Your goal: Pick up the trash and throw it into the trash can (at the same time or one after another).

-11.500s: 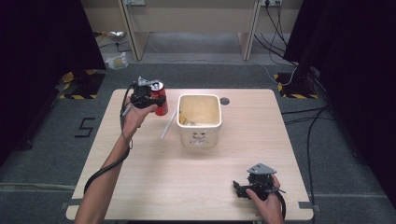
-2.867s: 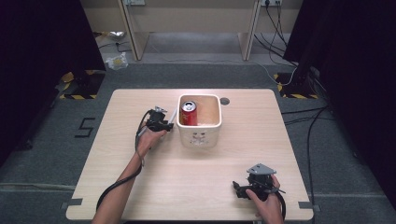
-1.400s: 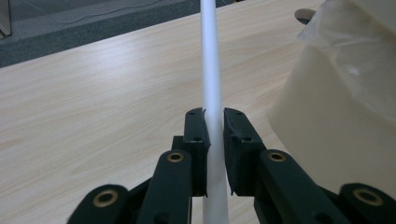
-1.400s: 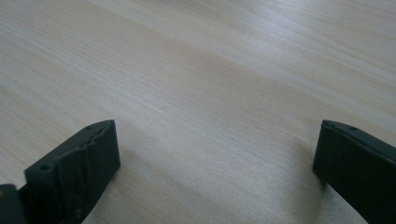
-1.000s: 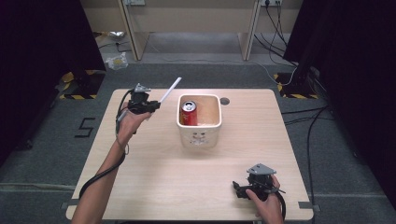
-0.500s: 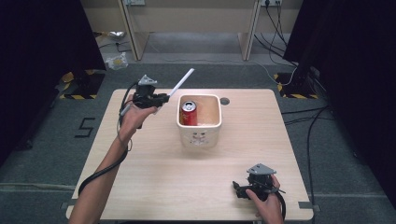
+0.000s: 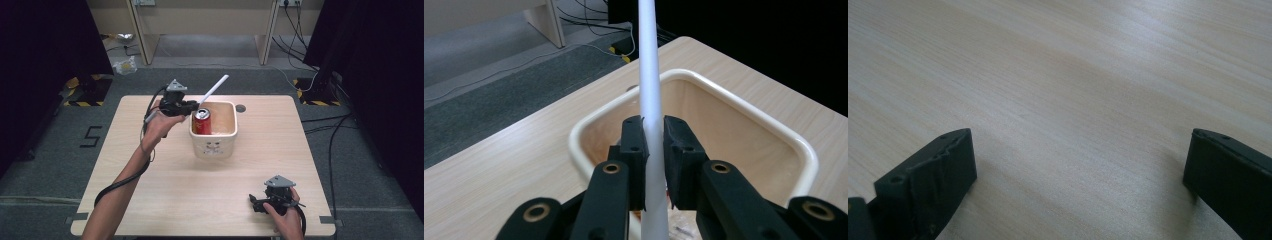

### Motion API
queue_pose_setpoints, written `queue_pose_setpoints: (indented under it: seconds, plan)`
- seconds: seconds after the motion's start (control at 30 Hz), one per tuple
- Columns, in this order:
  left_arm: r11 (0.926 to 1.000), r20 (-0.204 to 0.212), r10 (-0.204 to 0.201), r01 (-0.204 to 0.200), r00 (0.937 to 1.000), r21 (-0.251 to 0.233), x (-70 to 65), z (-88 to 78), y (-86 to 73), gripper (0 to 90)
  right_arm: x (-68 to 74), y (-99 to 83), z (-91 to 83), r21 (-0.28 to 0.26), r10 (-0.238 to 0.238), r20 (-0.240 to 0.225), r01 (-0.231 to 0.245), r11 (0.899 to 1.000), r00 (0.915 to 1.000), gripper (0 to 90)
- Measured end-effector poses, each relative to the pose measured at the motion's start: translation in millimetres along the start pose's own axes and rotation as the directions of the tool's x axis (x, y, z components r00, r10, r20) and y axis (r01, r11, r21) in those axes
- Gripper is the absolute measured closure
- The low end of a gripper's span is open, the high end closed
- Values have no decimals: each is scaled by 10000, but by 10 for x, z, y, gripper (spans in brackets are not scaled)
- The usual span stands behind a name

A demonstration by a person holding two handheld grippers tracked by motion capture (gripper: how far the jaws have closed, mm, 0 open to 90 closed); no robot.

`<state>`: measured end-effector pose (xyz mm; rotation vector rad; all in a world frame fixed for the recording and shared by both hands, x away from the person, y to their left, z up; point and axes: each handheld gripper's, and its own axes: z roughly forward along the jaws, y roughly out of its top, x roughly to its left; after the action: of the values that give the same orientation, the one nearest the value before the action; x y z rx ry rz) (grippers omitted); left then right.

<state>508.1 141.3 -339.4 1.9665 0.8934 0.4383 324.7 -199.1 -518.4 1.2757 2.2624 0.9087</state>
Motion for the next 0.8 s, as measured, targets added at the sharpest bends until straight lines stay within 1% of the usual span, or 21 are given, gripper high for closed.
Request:
queue_pose_setpoints:
  seconds: [0.03, 0.07, 0.13, 0.27, 0.33, 0.37, 0.47, 0.8]
  plan:
    - [10000, 63, 33, -33, 10000, 37, -47, 46, 6, 793, 0, 0, 0, -2, 2, 0, -2, 10000, 10000, 7]
    - [10000, 63, 33, -33, 10000, 37, -47, 46, 6, 794, 0, 0, 0, -2, 2, 0, -2, 10000, 10000, 7]
    - [9998, 206, 126, -128, 9997, 119, -117, 117, 12, 793, 0, 0, 0, 0, 3, -1, -3, 10000, 10000, 7]
    - [9996, 288, 211, -217, 9994, 196, -189, 180, 23, 793, 0, 0, 1, -8, -33, -18, 33, 10000, 10000, 7]
    - [9995, 324, 240, -247, 9992, 214, -203, 192, 28, 793, 0, 0, 1, -6, -38, -19, 38, 10000, 10000, 7]
    - [9994, 355, 275, -283, 9990, 222, -234, 218, 36, 793, 0, 0, 1, -13, -26, -30, 26, 10000, 10000, 7]
    - [9989, 412, 354, -366, 9985, 298, -274, 259, 47, 793, 0, 0, 0, -11, -27, -30, 27, 10000, 10000, 7]
    - [9980, 572, 440, -465, 9974, 433, -370, 381, 69, 793, 2, 0, -2, 9, -27, -36, 27, 10000, 10000, 7]
